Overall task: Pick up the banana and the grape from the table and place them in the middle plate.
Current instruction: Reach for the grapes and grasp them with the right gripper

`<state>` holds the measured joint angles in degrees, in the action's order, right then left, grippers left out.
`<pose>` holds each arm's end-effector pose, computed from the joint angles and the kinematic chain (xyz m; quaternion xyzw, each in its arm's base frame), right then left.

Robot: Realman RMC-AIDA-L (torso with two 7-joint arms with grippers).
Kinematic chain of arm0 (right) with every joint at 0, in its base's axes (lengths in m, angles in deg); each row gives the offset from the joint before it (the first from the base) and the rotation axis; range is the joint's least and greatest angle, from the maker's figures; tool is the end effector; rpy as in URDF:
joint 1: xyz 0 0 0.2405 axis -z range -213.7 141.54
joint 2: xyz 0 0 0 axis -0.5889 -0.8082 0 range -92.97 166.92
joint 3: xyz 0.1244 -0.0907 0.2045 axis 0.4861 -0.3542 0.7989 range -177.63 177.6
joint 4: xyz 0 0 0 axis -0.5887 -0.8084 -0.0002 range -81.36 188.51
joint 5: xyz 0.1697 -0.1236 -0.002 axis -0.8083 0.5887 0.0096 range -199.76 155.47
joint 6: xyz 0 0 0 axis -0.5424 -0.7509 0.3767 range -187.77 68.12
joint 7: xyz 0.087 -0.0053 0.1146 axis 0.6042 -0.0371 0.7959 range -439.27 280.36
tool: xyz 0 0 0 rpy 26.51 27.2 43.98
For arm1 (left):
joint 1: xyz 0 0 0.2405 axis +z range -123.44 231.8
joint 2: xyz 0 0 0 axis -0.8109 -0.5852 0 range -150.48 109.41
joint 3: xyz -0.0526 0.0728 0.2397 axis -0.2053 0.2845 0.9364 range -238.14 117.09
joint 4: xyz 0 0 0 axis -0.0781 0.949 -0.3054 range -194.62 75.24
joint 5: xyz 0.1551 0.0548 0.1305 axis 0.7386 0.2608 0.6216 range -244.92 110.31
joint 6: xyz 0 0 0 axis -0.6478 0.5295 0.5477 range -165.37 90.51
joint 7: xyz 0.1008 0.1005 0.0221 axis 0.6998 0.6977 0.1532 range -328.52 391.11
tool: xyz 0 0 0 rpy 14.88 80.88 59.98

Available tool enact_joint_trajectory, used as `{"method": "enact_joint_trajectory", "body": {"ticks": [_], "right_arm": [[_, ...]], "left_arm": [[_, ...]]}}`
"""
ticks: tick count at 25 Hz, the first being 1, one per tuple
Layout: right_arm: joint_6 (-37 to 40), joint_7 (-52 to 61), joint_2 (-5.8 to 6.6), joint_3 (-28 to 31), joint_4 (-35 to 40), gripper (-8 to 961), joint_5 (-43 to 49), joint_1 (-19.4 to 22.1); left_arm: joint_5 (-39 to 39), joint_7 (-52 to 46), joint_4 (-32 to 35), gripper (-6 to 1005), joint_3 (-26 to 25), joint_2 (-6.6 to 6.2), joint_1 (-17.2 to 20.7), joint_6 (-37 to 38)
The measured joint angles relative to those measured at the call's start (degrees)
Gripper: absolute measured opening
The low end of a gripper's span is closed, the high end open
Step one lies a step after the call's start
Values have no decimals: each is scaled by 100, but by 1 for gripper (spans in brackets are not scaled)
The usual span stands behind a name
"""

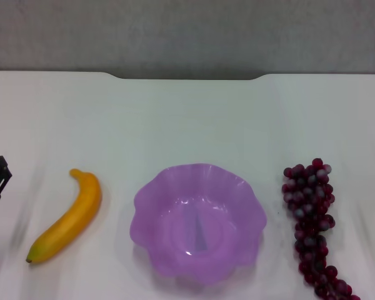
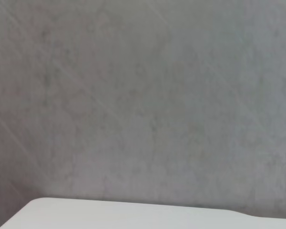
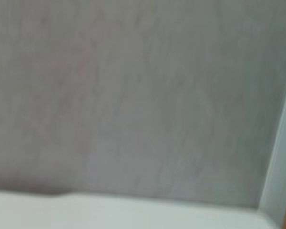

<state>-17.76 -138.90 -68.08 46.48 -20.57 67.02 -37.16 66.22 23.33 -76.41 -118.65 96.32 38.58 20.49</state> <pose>0.2903 0.2927 0.0164 -0.6703 0.2830 0.1447 0.6706 -0.3804 0.2983 0.0021 -0.6344 -0.3308 -0.2551 0.6504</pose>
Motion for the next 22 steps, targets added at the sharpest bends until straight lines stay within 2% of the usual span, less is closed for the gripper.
{"method": "enact_joint_trajectory", "body": {"ticks": [2,4,5,8,10,13,15,16,17,20,22], "right_arm": [[-1471,-971,-228,957,-507,830,-572,389],[-2611,-1659,-301,1650,-807,830,-1385,626],[-3129,-1905,-268,1925,-927,830,-1842,725],[-3999,-2054,-37,2384,-1270,829,-2616,1003],[-4296,-1845,74,2593,-1446,828,-2655,1173],[-4988,-1223,118,3026,-1507,827,-2387,1309],[-5719,-374,81,3538,-1389,827,-1724,1292],[-6092,97,22,3848,-1318,827,-1303,1218],[-6598,754,-89,4213,-1213,826,-652,1061],[-7959,2724,-417,5053,-1039,825,1667,329],[-8705,4055,-518,5170,-1043,825,3560,-184]], "left_arm": [[-5,-30,17,891,10,9,0,-10],[5,-47,11,891,21,11,10,-11],[9,-48,8,891,24,11,20,-12],[8,-50,14,891,25,12,39,-17],[3,-57,20,891,27,11,41,-22],[5,-61,21,891,29,8,35,-23],[8,-62,21,891,29,7,16,-23],[8,-62,21,891,30,7,3,-23],[6,-63,20,891,30,6,-5,-23],[0,-64,20,891,21,4,-10,-24],[-1,-65,19,891,22,5,-12,-22]]}}
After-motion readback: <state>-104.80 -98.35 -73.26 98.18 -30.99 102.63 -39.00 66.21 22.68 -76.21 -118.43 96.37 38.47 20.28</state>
